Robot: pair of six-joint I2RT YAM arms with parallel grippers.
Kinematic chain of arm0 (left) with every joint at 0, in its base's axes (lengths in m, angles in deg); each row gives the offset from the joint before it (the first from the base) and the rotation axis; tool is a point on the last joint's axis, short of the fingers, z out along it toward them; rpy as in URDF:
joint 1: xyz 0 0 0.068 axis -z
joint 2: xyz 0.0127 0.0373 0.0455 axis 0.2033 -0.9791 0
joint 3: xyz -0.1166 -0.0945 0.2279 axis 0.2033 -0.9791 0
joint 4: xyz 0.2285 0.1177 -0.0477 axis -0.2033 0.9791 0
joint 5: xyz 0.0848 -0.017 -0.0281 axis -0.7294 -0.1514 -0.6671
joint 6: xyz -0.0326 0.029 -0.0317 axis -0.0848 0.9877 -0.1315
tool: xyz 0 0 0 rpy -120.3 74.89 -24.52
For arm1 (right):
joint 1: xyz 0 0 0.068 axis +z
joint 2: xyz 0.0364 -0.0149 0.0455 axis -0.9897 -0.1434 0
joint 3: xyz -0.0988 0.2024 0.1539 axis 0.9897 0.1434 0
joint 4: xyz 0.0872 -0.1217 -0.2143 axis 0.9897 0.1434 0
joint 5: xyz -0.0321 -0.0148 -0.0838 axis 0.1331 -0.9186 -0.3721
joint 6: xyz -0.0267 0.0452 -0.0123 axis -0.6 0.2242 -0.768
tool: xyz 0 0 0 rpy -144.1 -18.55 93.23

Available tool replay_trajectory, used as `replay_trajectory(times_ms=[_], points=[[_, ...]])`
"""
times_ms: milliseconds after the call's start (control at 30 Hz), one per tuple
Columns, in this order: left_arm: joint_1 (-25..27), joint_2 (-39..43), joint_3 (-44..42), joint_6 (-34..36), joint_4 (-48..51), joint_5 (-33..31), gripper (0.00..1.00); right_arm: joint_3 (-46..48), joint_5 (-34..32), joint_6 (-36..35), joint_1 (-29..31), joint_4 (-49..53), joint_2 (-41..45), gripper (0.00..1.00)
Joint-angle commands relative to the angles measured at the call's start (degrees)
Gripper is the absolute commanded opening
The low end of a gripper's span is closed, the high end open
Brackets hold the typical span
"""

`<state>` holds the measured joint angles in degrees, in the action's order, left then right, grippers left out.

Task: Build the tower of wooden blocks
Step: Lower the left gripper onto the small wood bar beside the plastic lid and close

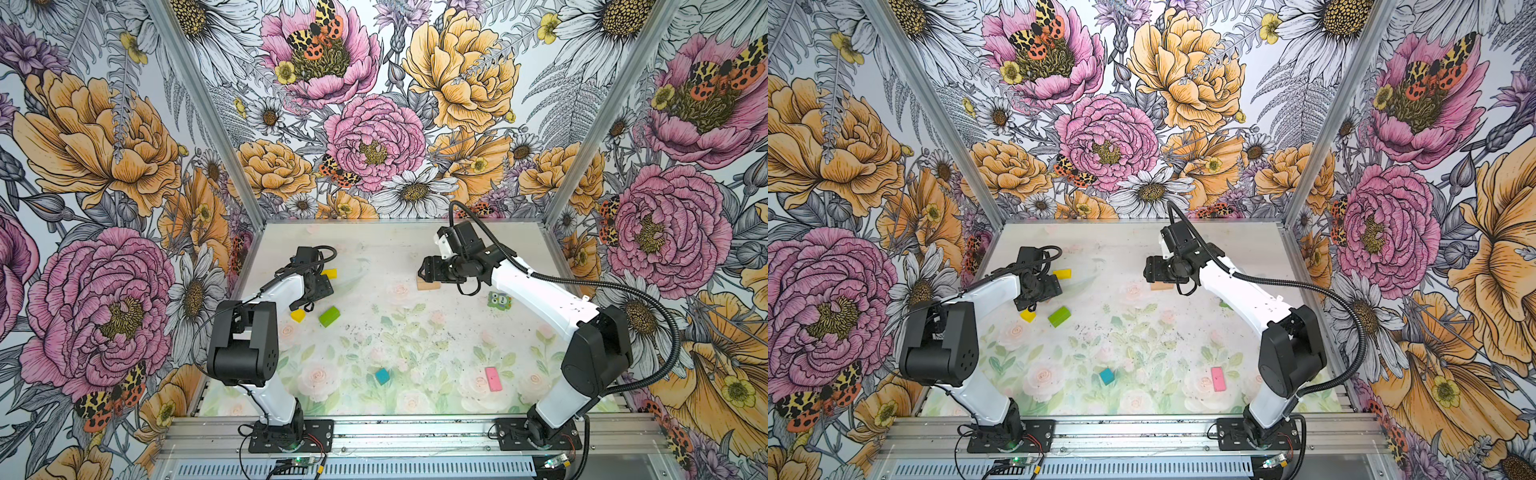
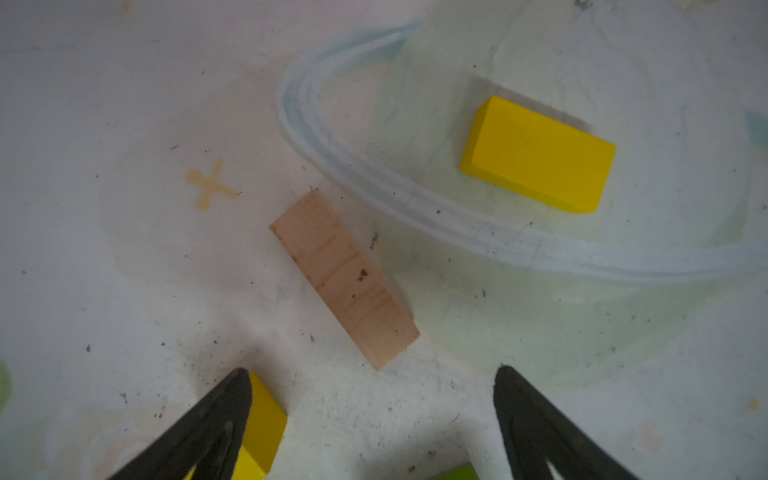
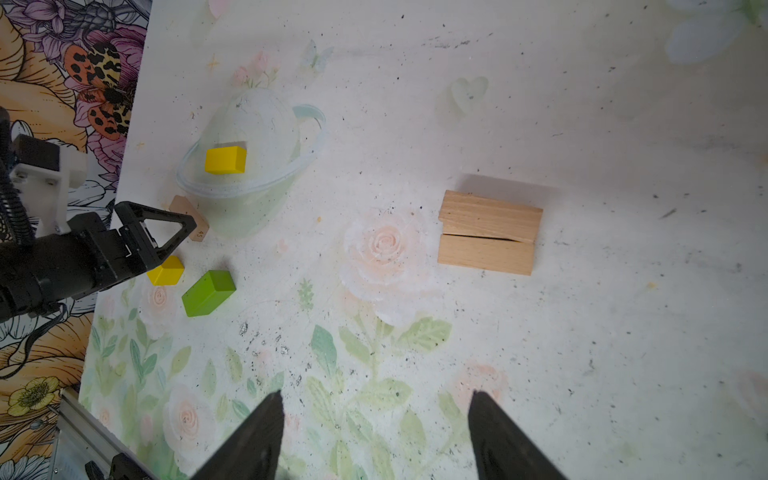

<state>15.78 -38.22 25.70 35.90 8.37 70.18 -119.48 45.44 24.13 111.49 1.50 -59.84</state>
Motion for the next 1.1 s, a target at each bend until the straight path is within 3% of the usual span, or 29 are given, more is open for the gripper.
replay_trajectory(times_ms=[0,800,1067], points=[[1.14,-1.74,2.26,0.15,-1.17,1.51,0.92,0.38,0.21,-1.04,-0.46,0.08,0.64,0.73],[4.41,-11.95,9.08,-0.83,-2.05,3.92,0.88,1.98,-0.07,-1.05,-1.79,0.12,2.29,0.73],[7.31,-6.98,8.89,-0.16,0.65,0.84,0.88,1.47,0.16,-1.35,-1.83,0.34,1.81,0.73]])
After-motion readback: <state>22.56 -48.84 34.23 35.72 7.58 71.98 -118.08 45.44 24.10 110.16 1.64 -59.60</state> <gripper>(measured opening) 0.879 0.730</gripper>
